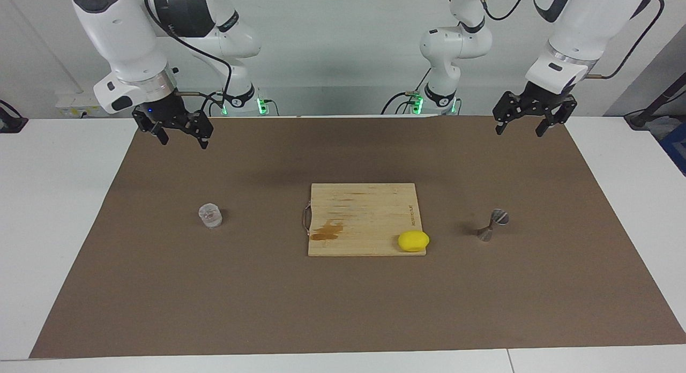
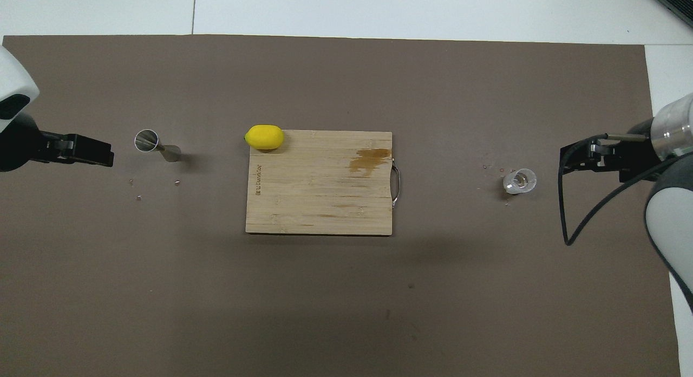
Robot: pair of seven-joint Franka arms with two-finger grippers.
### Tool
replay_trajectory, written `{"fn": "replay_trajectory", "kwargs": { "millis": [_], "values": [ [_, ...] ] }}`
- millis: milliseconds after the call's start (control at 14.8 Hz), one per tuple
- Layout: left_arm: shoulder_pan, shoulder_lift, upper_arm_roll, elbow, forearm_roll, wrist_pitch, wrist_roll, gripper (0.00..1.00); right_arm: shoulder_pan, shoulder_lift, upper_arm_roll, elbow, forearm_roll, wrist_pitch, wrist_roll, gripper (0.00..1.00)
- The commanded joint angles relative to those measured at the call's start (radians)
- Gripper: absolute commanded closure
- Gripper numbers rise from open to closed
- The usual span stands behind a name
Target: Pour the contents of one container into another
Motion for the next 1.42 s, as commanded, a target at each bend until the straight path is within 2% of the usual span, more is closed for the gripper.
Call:
{"fn": "replay_trajectory", "kwargs": {
  "millis": [0, 472, 540, 675, 877, 1012, 1214, 1349],
  "values": [
    [-0.007, -0.029, -0.002, -0.045, -0.012, 0.050, 0.014, 0.00, -0.015, -0.017, 0.006, -0.019, 0.025, 0.002, -0.024, 0.00],
    [0.012, 0.047, -0.002, -0.029, -0.016, 0.098, -0.006, 0.00, -0.015, -0.019, 0.006, -0.019, 0.025, 0.000, -0.024, 0.00],
    [0.013, 0.066, 0.000, -0.019, -0.024, 0.090, -0.055, 0.00, -0.015, -0.018, 0.006, -0.019, 0.026, 0.002, -0.024, 0.00],
    [0.015, 0.156, 0.003, 0.053, -0.045, 0.064, -0.185, 0.00, -0.015, -0.017, 0.006, -0.019, 0.025, 0.002, -0.024, 0.00],
    [0.065, 0.209, 0.003, 0.055, -0.088, 0.073, -0.328, 0.00, -0.015, -0.017, 0.006, -0.019, 0.025, 0.002, -0.024, 0.00],
    [0.100, 0.218, 0.003, 0.021, -0.104, 0.084, -0.404, 0.00, -0.015, -0.018, 0.006, -0.019, 0.025, 0.000, -0.024, 0.00],
    [0.165, 0.190, 0.003, -0.078, -0.281, 0.215, -0.730, 0.00, -0.015, -0.017, 0.006, -0.019, 0.025, 0.000, -0.024, 0.00],
    [0.196, 0.186, 0.003, -0.126, -0.367, 0.269, -0.846, 0.00, -0.015, -0.019, 0.006, -0.019, 0.025, 0.000, -0.024, 0.00]
  ]
}}
